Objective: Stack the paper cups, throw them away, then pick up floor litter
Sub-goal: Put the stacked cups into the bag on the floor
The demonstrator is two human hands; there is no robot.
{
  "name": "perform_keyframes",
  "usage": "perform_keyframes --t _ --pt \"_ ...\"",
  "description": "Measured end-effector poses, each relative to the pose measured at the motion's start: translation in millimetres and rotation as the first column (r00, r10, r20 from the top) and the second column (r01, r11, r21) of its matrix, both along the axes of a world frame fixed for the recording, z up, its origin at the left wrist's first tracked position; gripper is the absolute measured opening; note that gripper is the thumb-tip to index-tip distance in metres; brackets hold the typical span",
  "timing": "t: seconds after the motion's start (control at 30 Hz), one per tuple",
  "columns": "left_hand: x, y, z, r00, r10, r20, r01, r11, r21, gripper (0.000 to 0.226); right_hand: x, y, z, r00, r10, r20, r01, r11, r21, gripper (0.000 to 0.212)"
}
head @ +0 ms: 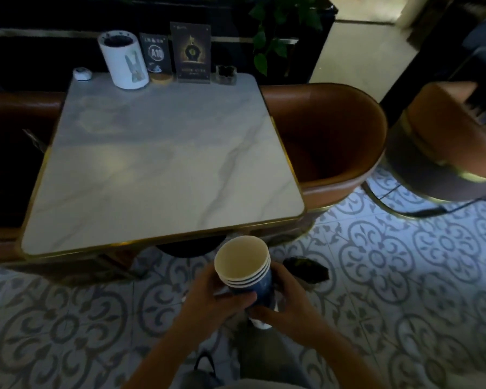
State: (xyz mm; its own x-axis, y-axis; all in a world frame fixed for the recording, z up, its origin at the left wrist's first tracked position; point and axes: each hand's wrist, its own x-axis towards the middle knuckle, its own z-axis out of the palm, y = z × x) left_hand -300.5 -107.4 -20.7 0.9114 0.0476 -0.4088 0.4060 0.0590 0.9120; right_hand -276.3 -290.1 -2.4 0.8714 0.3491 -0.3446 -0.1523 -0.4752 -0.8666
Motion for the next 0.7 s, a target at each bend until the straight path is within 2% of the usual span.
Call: perform_keyframes --t 0.1,0.2,0.27,0.33,0.43,0.53,0.7 --pt "12.2 -24.8 3.1 0.999 -0.051 0.019 0.051 0.998 0.027 0.079 5.3 -30.4 0.8 1.000 -0.031 0.007 0.031 0.999 0.014 0.075" --pt "31.2 -61.8 3.7 0.991 -0.133 0.033 0.129 0.987 0.096 0.089 19.3 -75.4 2.5 0.997 -0.072 -0.040 0.078 0.982 0.171 0.067" --pt "47.7 -91.1 3.1 0.981 -0.190 0.036 0.182 0.970 0.159 0.089 29.8 -111.4 2.4 0.984 -0.154 -0.091 0.173 0.948 0.267 0.067" --pt "67.4 -127.7 -0.7 0.961 -0.273 0.042 0.255 0.934 0.252 0.083 41.6 -152.5 -0.1 0.957 -0.250 -0.147 0.285 0.908 0.307 0.054" --pt "94.1 -179.3 -8.9 0.928 -0.373 -0.007 0.356 0.880 0.314 0.071 57.8 -202.8 -13.6 0.909 -0.354 -0.222 0.404 0.880 0.249 0.033" --pt "117.6 -235.3 -12.0 0.875 -0.481 -0.054 0.465 0.804 0.370 0.068 72.3 -243.0 -41.0 0.894 -0.412 -0.176 0.433 0.895 0.104 0.019" --pt "146.8 -286.7 -52.3 0.824 -0.564 -0.058 0.534 0.738 0.412 0.082 90.9 -285.4 -92.6 0.829 -0.527 -0.189 0.531 0.847 -0.030 0.024"
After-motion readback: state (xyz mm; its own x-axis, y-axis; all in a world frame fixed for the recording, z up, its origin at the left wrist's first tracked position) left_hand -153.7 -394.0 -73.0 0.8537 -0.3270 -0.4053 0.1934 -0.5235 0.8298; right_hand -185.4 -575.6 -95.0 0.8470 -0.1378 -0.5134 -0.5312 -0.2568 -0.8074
